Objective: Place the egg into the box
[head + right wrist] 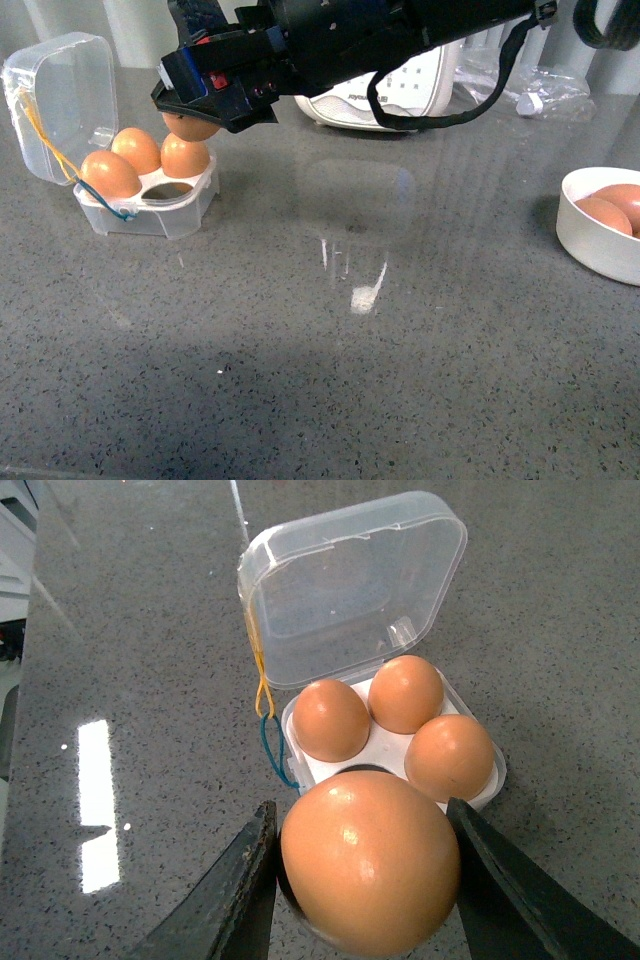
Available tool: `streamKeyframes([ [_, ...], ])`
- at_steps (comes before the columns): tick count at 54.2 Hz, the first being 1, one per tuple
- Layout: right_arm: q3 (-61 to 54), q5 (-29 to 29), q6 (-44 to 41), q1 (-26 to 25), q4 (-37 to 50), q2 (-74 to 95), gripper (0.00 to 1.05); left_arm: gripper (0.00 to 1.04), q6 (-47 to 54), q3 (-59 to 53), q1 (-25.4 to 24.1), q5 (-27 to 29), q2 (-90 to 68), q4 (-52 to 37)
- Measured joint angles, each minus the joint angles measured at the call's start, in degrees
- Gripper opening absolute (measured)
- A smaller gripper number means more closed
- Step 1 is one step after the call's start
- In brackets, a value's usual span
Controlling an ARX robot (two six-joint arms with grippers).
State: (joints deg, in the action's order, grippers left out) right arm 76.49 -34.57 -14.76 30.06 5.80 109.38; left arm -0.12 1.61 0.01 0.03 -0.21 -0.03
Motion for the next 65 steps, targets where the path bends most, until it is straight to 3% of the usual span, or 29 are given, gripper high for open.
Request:
streamKeyframes([
  [19,8.04,1.9,-1.66,1.55,-3.23,7.52,0.42,0.98,0.0,0.0,0.0,0.0,0.0,0.0],
  [65,13.18,5.88,-3.5,3.56,-4.72,13.46,0.42,0.98,0.0,0.0,0.0,0.0,0.0,0.0],
])
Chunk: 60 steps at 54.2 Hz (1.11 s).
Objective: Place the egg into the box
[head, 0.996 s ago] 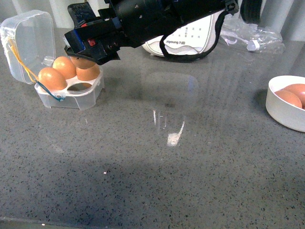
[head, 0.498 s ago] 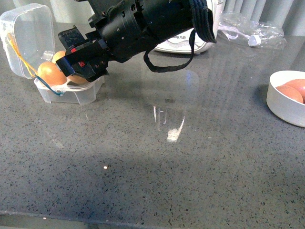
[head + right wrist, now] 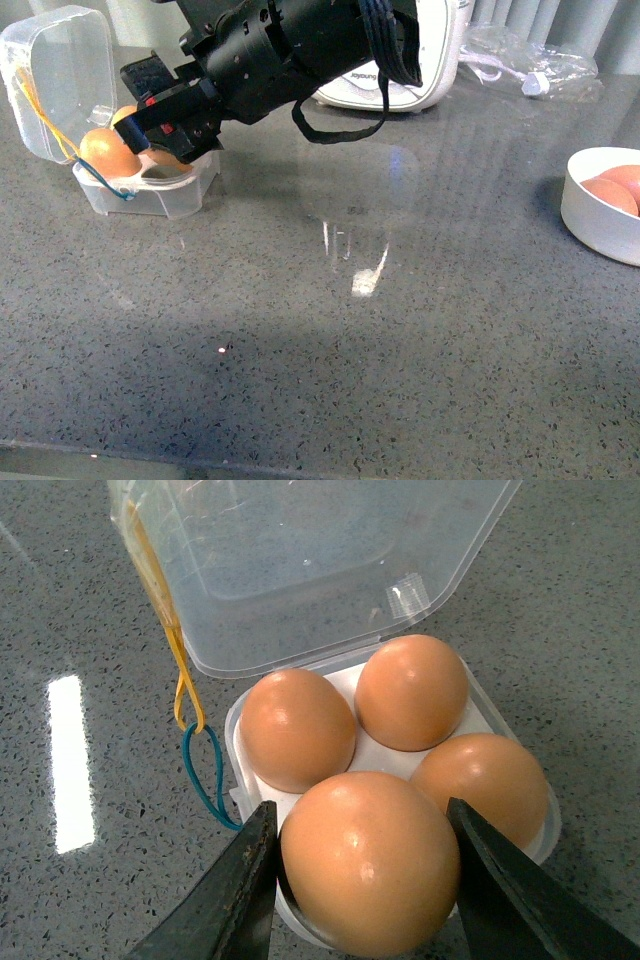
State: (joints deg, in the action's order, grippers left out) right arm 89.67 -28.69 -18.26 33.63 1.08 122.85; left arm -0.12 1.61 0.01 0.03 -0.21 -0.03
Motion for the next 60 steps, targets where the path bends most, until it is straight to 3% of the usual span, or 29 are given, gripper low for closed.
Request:
streamKeyframes([
  [16,0.07,0.04,-0.02,0.72,-0.31,0.5,0.43,0.98,0.0,0.0,0.0,0.0,0.0,0.0],
  [26,0.07,0.85,-0.07,0.72,0.0,0.5,0.74,0.98,0.0,0.0,0.0,0.0,0.0,0.0],
  [36,-1.2,0.92,0.15,0.72,1.6,0.13,0.98,0.98,0.0,0.0,0.0,0.0,0.0,0.0],
  [50,-9.86,1.64,3.63,0.0,11.08,-7.08,0.97,0.98,0.0,0.0,0.0,0.0,0.0,0.0],
  [60,-27.19,4.94,11.1,-6.54,27.67,-21.27,0.97,0.98,0.0,0.0,0.0,0.0,0.0,0.0],
])
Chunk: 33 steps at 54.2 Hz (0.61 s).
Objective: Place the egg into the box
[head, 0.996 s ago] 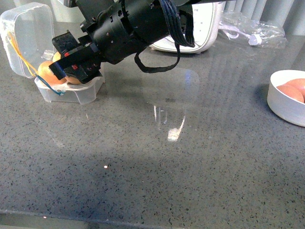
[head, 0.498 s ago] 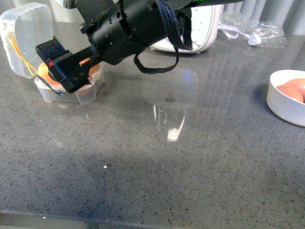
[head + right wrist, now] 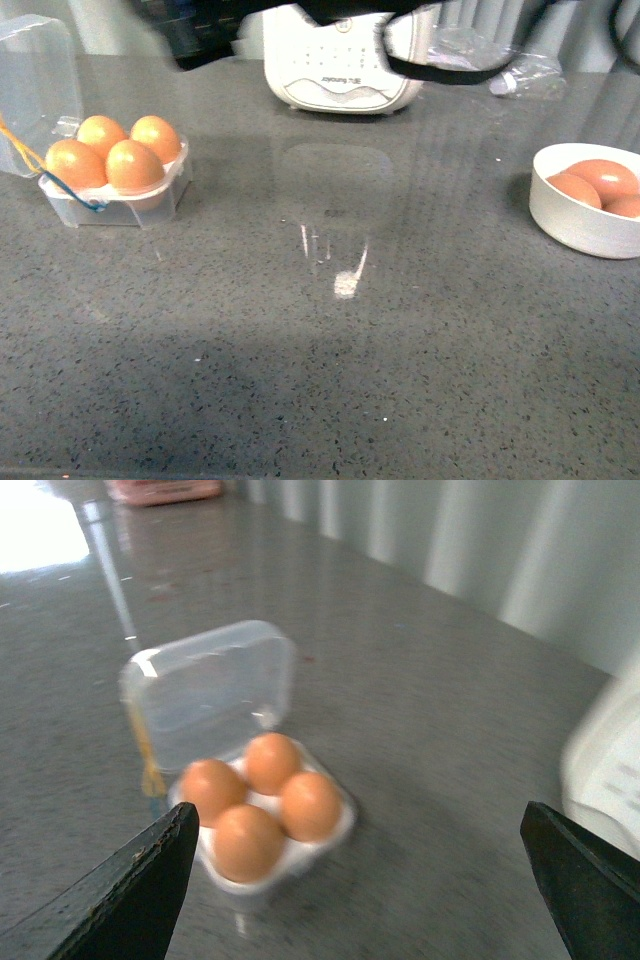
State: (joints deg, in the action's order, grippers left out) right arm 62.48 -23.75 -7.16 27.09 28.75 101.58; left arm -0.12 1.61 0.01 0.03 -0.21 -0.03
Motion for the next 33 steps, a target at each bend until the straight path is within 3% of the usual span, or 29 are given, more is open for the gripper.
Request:
streamKeyframes([
  [5,-7.34,3.37,3.08,-4.28,5.53,-3.98,0.97,0.98,0.0,0.0,0.0,0.0,0.0,0.0],
  [12,-17.29,12.28,6.29,-12.31,12.85,-8.46,0.97,0.98,0.0,0.0,0.0,0.0,0.0,0.0],
  [24,-27.28,19.5,10.01,-24.26,17.09,-16.9,0.97,0.98,0.0,0.0,0.0,0.0,0.0,0.0],
  [33,-31.5,24.5,13.14,-28.48,18.14,-22.95,0.97,0.98,0.0,0.0,0.0,0.0,0.0,0.0],
])
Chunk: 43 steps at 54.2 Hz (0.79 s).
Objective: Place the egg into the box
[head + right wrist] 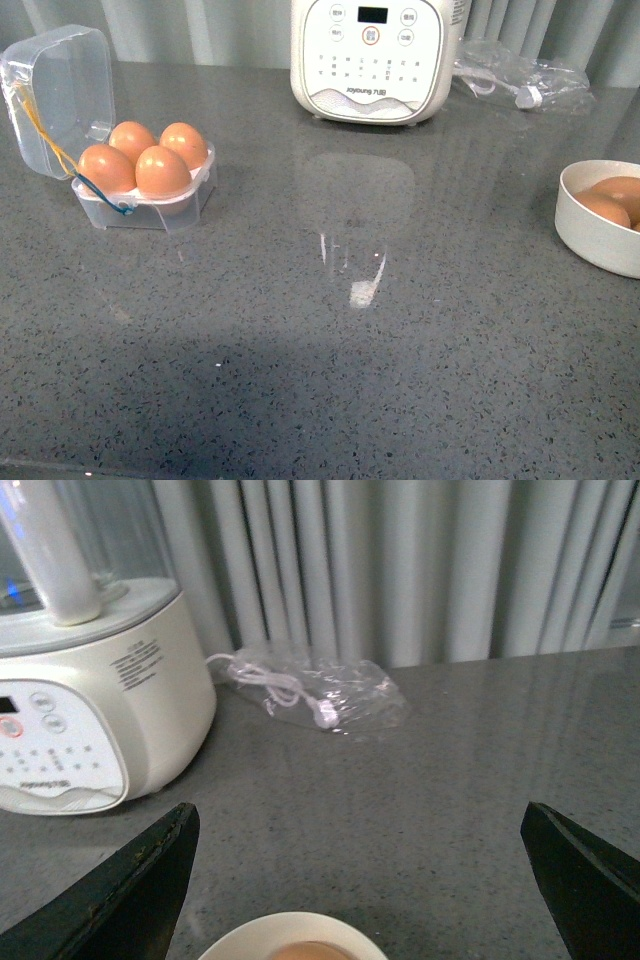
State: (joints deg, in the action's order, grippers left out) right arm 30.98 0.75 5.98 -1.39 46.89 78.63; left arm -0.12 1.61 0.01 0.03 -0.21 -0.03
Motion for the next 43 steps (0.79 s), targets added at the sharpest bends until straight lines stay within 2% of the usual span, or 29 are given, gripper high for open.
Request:
streamKeyframes([
  [5,-1.6,3.63,1.2,-0.15,0.61,-2.32,0.97,0.98,0.0,0.0,0.0,0.0,0.0,0.0],
  [9,-2.8,4.09,1.18,-0.33,1.9,-3.89,0.97,0.98,0.0,0.0,0.0,0.0,0.0,0.0],
  [11,-3.41,0.57,-0.68,-0.26,-0.31,-5.35,0.89,0.98,0.0,0.0,0.0,0.0,0.0,0.0],
  [15,-6.43,-0.44,-3.3,0.7,-0.63,-7.69,0.77,0.98,0.0,0.0,0.0,0.0,0.0,0.0],
  [19,-9.29,-0.9,-4.39,1.2,-0.42,-9.84,0.66,0.98,0.0,0.0,0.0,0.0,0.0,0.0],
  [27,-15.74,-0.81,-5.57,1.36,0.02,-15.69,0.34,0.98,0.0,0.0,0.0,0.0,0.02,0.0],
  [37,-20.35,-0.81,-5.7,1.36,-0.9,-21.42,0.04,0.98,0.0,0.0,0.0,0.0,0.02,0.0],
  [43,-22.53,-0.83,-5.86,1.38,-2.25,-24.83,0.03,0.98,0.0,0.0,0.0,0.0,0.02,0.0],
])
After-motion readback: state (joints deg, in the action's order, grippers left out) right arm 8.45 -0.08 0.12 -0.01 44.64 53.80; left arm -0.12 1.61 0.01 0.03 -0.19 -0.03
